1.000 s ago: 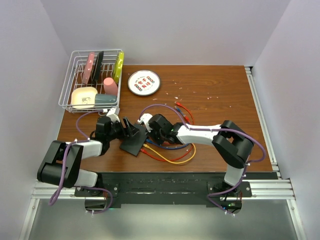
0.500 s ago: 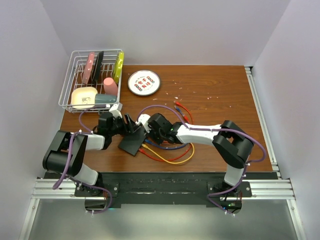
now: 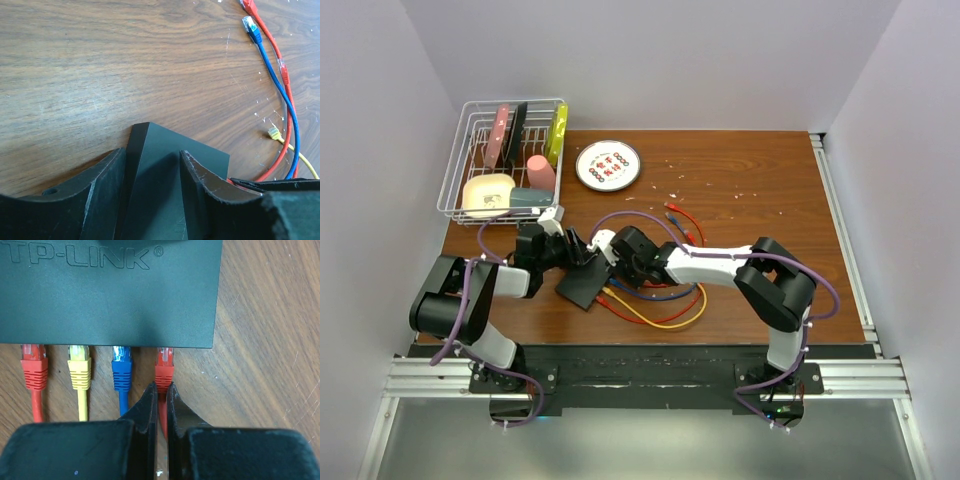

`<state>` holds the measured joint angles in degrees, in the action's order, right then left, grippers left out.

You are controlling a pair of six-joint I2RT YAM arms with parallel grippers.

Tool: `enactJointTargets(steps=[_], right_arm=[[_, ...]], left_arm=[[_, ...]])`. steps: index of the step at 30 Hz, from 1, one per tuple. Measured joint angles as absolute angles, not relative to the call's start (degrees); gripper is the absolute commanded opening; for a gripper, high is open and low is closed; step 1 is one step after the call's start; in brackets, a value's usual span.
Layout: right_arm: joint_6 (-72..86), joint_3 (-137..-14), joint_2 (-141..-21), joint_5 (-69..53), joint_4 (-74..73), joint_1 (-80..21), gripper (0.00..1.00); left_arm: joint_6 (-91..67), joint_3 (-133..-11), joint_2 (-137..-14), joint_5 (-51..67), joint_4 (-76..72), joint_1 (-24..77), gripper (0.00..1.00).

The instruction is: Insert the plug into the switch port

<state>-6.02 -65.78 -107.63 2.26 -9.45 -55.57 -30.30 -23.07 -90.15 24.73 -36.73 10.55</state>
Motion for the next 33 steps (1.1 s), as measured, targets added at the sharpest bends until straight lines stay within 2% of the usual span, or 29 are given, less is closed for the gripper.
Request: enactJointTargets(steps=[20,33], right_arm=[[-4.16,-65.78,-107.63,3.92,-9.21,-55.88,0.00],[-3.42,-68.73,-109.43,3.79,-11.88,-55.83,0.00]], left_arm=[[-30.41,-21.47,-90.08,25.58,-38.61,10.13,0.44],[-30.85,-20.12,-89.62,24.93,-40.82,10.13,0.34]])
